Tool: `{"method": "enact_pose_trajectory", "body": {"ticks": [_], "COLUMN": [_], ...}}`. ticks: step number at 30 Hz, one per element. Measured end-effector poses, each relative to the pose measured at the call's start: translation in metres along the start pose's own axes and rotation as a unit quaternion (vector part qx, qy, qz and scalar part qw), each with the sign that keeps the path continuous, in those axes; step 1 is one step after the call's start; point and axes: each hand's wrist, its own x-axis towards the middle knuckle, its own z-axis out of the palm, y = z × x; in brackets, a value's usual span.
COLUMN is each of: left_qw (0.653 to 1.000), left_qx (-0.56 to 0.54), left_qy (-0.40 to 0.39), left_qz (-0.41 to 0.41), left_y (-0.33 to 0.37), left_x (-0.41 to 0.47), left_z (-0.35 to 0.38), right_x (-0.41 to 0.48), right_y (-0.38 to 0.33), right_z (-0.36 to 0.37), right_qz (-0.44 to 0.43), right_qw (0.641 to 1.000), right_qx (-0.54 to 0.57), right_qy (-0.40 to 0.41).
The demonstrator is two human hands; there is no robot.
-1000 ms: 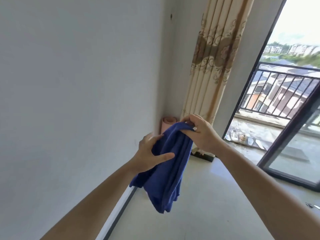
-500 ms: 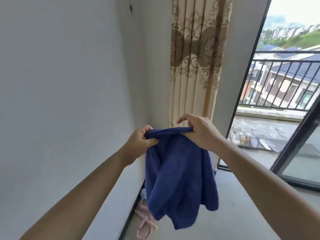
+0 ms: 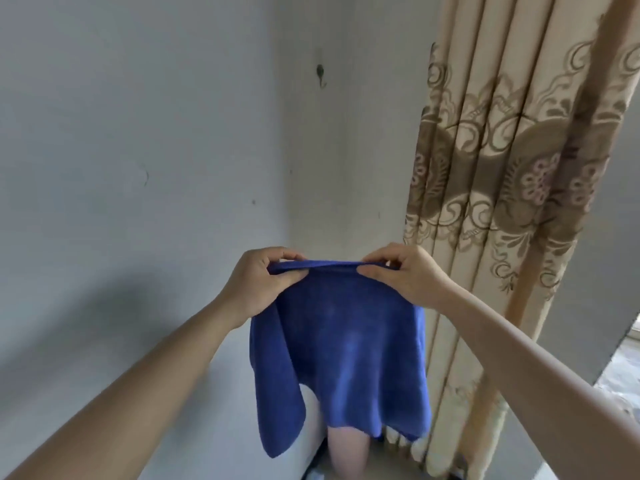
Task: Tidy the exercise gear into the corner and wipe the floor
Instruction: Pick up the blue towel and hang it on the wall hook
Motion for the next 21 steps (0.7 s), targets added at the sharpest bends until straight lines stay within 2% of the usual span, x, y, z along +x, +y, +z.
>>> {"method": "enact_pose_trajectory", "body": {"ticks": [3, 6, 9, 14, 16, 18, 21], "left_qw": [0.998, 0.992, 0.981, 0.949, 0.917, 0.869, 0.743], "left_qx": [-0.036, -0.032, 0.057, 0.191, 0.250, 0.336, 0.512], "left_qy": [0.012, 0.088, 0.153, 0.200, 0.237, 0.264, 0.290], "left_qz": [0.040, 0.086, 0.101, 0.151, 0.199, 0.251, 0.318], "left_y": [0.012, 0.026, 0.039, 0.059, 0.066, 0.071, 0.080], "left_x": [0.051, 0.108, 0.168, 0.252, 0.285, 0.317, 0.365], "left_z": [-0.014, -0.025, -0.034, -0.036, -0.033, -0.030, -0.027], "right_x": [0.065, 0.127, 0.185, 0.270, 0.306, 0.341, 0.390], "right_y": [-0.007, -0.022, -0.029, -0.020, -0.012, -0.005, 0.002], "right_z": [-0.013, -0.025, -0.037, -0.053, -0.061, -0.068, -0.079], "right_qz": [-0.058, -0.089, -0.119, -0.154, -0.186, -0.221, -0.281], "right_qw": [0.997, 0.991, 0.985, 0.970, 0.958, 0.945, 0.920], "right_qx": [-0.022, -0.014, -0.029, -0.057, -0.070, -0.093, -0.122], "right_qy": [0.052, 0.097, 0.125, 0.182, 0.209, 0.223, 0.244]}}
